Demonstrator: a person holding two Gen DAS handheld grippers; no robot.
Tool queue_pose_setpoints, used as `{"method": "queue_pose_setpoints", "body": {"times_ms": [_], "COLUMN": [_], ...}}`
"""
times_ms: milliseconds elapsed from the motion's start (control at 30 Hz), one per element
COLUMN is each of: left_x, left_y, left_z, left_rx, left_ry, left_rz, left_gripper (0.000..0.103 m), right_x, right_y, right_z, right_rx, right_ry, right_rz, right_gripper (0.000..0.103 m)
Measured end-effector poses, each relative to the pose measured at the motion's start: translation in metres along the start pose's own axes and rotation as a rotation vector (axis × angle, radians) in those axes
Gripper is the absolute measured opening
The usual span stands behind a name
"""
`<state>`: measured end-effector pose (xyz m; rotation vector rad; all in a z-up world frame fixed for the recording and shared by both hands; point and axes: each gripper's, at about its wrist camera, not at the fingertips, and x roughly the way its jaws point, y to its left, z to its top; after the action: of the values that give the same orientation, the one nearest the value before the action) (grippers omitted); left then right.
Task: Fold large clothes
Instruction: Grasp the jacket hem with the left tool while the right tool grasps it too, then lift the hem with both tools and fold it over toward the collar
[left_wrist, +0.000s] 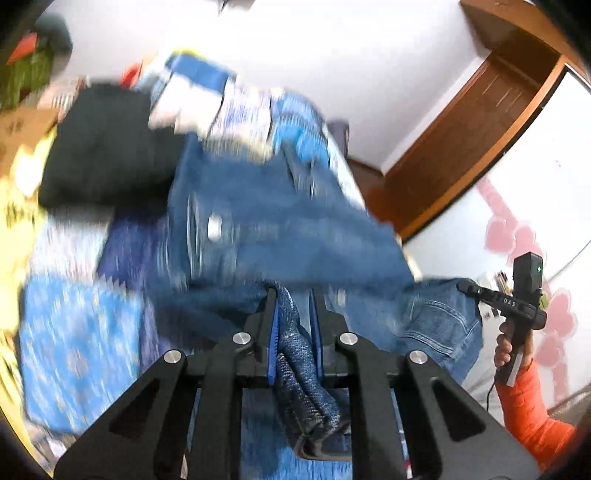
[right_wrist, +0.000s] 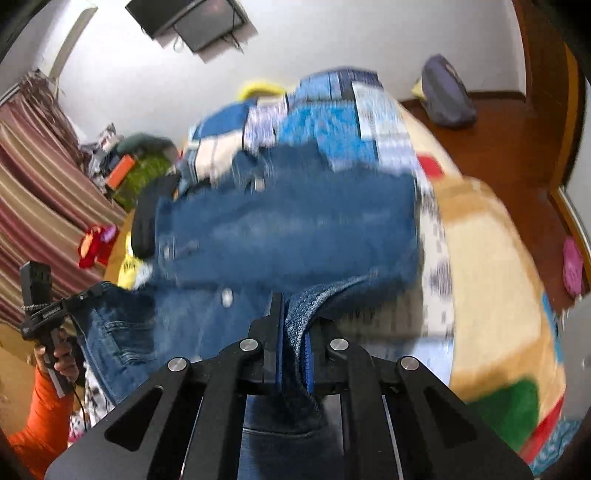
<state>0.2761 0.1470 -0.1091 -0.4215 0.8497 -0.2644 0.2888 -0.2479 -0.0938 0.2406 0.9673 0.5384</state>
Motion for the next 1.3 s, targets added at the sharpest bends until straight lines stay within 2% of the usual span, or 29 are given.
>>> {"method": "queue_pose_setpoints", "body": {"times_ms": [167, 333, 467, 567, 700, 767, 833, 900, 933, 1067, 1167, 1300], "left_x": [0.011, 0.048, 0.087, 0.123, 0.146, 0.149, 0.149, 0.145, 0.139, 0.114, 0.092, 0.079], "left_y": [0.006, 0.042, 0.073, 0.089, 0.092, 0.086, 0.079, 0.072, 0.069, 0.059, 0.048, 0.029], "left_z": [0.059, 0.109, 0.12, 0.115, 0.104, 0.101, 0.099, 0.096, 0.094, 0.09, 0.083, 0.068], "left_rx": [0.003, -0.055, -0.076, -0.066, 0.023, 0.091, 0.145, 0.188, 0.202, 0.204, 0.211, 0.24], "left_ry": [-0.086, -0.114, -0.076, -0.03, -0.018, -0.023, -0.004, 0.014, 0.011, -0.004, -0.021, -0.001], "left_rz": [0.073, 0.195, 0.27, 0.34, 0.398, 0.426, 0.459, 0.504, 0.51, 0.487, 0.468, 0.428], "left_gripper": [0.014, 0.014, 0.014, 0.015, 0.016, 0.021, 0.028, 0.052, 0.055, 0.057, 0.057, 0.059], "right_x": [0.016, 0.053, 0.094, 0.127, 0.16, 0.166, 0.159, 0.151, 0.145, 0.112, 0.082, 0.058], "right_y": [-0.009, -0.034, -0.067, -0.084, -0.099, -0.104, -0.107, -0.109, -0.108, -0.1, -0.094, -0.075], "right_z": [0.055, 0.104, 0.122, 0.119, 0.105, 0.099, 0.098, 0.099, 0.099, 0.098, 0.092, 0.079], "right_rx": [-0.007, 0.038, 0.092, 0.123, 0.115, 0.122, 0.143, 0.17, 0.175, 0.127, 0.126, 0.101], "right_ry": [-0.048, -0.049, -0.01, 0.055, 0.134, 0.159, 0.165, 0.188, 0.196, 0.151, 0.097, 0.068], "right_rz": [-0.037, -0.079, -0.082, -0.096, -0.122, -0.121, -0.107, -0.108, -0.114, -0.22, -0.214, -0.151], "right_gripper": [0.007, 0.007, 0.007, 0.007, 0.007, 0.009, 0.011, 0.017, 0.019, 0.046, 0.047, 0.047]}}
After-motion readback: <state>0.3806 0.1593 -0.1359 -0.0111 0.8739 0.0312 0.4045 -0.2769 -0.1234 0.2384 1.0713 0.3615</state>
